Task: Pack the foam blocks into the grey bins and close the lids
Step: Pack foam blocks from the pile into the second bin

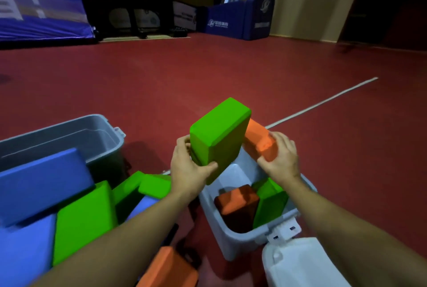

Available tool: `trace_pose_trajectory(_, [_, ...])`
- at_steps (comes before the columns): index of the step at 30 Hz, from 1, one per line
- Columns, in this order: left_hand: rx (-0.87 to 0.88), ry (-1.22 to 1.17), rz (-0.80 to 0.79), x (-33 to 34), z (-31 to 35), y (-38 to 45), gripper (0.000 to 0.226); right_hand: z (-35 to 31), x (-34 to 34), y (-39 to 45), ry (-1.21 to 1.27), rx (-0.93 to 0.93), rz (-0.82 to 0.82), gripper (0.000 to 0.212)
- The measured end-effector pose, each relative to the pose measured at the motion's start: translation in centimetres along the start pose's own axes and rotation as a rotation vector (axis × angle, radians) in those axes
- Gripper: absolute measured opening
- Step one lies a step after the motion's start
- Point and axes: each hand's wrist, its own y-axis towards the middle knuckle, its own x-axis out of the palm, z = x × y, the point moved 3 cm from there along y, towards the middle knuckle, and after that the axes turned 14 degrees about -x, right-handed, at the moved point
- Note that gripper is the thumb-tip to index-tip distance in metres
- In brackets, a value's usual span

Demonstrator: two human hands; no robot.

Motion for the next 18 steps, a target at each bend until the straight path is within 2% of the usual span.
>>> trace_pose_trajectory(7, [-0.062,0.087,-0.155,7.6,-6.1,2.2,0.070,6.7,3.3,0.7,-0.074,-0.147,-0.147,0.081])
trace_pose_trajectory(13, [-0.062,0.236,-0.135,9.3,-9.2,4.3,0.072,10.0,7.1,1.1,-0.087,-0.234,-0.309,0.088])
trace_pose_trajectory(18, [-0.234,0.328,-0.184,9.2,-13.8,5.5,0.076,10.8,9.0,2.8,-0.083,-0.335,-0.433,0.087])
